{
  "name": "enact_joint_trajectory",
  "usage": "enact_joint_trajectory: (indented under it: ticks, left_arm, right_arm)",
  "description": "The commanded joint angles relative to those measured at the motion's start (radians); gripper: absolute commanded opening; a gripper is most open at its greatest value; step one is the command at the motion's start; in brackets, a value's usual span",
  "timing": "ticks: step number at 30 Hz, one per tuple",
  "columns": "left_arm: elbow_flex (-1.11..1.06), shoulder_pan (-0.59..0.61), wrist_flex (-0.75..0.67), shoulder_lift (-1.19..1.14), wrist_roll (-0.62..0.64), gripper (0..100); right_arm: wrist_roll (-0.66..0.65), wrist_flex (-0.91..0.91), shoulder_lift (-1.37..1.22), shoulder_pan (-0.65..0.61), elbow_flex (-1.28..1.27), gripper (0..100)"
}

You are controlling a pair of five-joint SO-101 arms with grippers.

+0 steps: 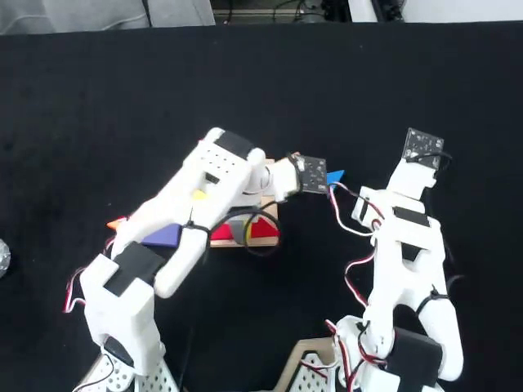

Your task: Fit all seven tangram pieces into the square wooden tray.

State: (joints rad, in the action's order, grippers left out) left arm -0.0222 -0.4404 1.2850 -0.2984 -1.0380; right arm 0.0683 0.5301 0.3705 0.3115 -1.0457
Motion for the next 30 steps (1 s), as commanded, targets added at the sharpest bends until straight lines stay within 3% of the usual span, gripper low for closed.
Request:
enact_joint_trajectory:
  ticks: [1, 26, 30]
  left_arm:
    - [0.016, 0.058, -0.006, 0.002, -0.049, 26]
    - [0.024, 0.059, -0.063, 0.000, -0.017, 34]
    - [0.105, 0.051, -0.137, 0.003, 0.141, 32]
  right_arm:
    - [0.005, -0.018, 0.044, 0.006, 0.062, 1.2]
    - [0.005, -0.018, 0.044, -0.020, 0.062, 1.2]
    - [0.005, -0.018, 0.044, -0.017, 0.062, 1.2]
